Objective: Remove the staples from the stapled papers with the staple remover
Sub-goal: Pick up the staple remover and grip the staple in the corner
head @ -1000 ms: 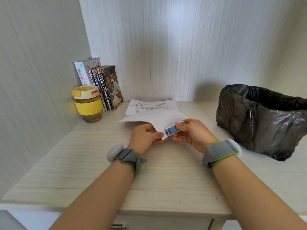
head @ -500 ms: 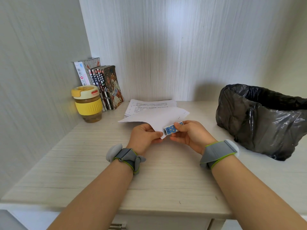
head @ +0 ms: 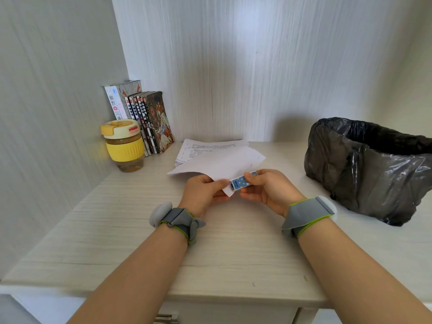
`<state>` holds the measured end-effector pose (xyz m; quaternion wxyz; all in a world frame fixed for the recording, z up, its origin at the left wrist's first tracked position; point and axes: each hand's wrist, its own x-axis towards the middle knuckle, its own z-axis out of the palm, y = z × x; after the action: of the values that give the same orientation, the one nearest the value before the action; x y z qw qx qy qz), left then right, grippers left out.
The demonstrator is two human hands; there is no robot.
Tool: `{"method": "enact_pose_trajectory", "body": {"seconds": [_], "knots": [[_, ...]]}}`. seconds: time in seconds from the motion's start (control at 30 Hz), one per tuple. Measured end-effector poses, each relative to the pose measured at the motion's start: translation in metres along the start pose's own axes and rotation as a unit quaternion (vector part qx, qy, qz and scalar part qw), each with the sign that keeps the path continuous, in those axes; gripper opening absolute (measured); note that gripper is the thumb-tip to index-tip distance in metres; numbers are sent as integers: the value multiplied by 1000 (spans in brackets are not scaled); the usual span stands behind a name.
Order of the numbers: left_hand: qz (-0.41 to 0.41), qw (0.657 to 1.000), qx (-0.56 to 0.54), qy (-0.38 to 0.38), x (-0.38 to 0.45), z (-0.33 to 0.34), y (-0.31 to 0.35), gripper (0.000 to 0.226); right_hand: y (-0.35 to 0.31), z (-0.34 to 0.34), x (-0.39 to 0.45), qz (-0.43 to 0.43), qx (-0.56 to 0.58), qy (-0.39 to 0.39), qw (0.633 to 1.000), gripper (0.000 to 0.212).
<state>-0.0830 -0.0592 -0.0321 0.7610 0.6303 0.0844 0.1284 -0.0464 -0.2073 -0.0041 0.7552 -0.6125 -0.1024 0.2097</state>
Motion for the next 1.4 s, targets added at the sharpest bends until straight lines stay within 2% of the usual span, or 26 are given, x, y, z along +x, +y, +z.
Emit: {"method": "enact_pose_trajectory", "body": {"seconds": [0.2, 0.47, 0.6, 0.73, 0.93, 1.07, 1.13, 1.27, 1.4], "knots": [[-26, 999, 8, 20, 0, 0, 0, 6, 2, 5, -1, -48, -102, 25, 993, 6], [-35, 998, 5, 44, 1, 0, 1, 7, 5, 12, -3, -168, -226, 31, 959, 24], [-32, 998, -8, 61, 0, -1, 2, 2, 8, 15, -5, -238, -325, 34, 915, 35], [-27, 996, 3, 85, 0, 1, 2, 16, 10, 19, -7, -295, -384, 21, 875, 30], [-24, 995, 18, 95, 0, 0, 2, 26, 10, 21, -11, -325, -444, 1, 835, 31], [-21, 995, 21, 97, 0, 0, 3, 5, 13, 23, -10, -339, -486, -24, 805, 30], [-16, 995, 27, 100, 1, -1, 2, 8, 15, 24, -10, -337, -468, -24, 817, 27], [-21, 996, -35, 84, 0, 0, 2, 6, 5, 14, -8, -292, -280, 58, 913, 36], [-19, 996, -63, 61, 0, 0, 3, 11, -4, 2, -3, -192, -120, 94, 969, 22]]}}
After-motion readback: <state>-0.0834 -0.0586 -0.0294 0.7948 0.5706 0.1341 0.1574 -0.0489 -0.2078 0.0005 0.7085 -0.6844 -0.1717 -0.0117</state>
